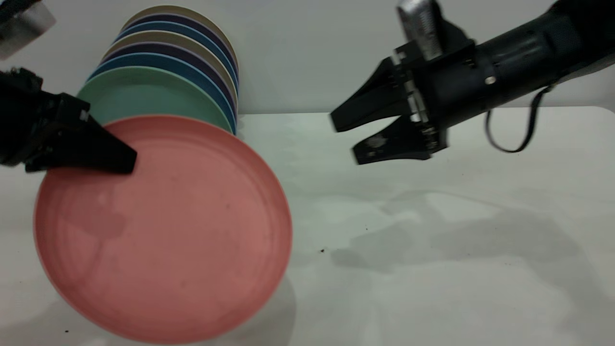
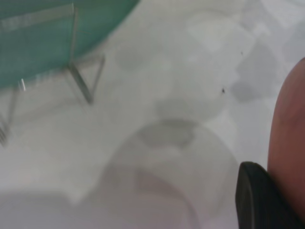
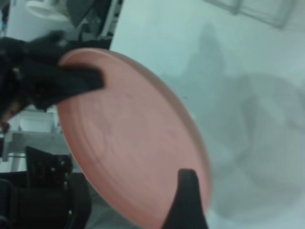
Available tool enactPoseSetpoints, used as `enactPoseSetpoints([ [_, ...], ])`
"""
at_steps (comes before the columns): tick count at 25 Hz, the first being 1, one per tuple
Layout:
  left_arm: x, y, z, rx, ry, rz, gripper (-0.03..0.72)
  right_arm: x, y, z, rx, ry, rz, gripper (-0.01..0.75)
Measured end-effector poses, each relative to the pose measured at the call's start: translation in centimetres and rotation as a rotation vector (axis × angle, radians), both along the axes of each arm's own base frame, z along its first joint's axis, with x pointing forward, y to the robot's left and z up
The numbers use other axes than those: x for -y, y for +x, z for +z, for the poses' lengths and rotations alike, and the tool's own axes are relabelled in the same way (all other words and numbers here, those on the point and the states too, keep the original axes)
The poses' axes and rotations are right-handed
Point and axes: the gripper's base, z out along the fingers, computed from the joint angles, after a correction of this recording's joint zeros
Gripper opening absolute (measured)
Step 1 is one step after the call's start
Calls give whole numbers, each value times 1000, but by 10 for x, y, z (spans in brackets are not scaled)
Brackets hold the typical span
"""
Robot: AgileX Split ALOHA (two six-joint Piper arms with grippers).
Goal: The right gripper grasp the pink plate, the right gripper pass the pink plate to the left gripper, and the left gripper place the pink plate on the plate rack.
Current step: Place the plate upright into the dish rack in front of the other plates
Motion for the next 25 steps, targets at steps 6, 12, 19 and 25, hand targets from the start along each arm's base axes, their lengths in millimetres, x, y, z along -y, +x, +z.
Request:
enactPoseSetpoints([
  [6,12,16,20,224,144,-287,81,39,2,13,0,-101,-8,599],
  [12,36,25,43,473,357,-689,81,63,-3,9,-67,-232,19,451],
  [19,35,30,81,636,554,-889,81,66,-6,6,-84,-277,46,401],
  [25,29,40,109,723,723,-981,81,67,-8,5,-92,-298,59,399],
])
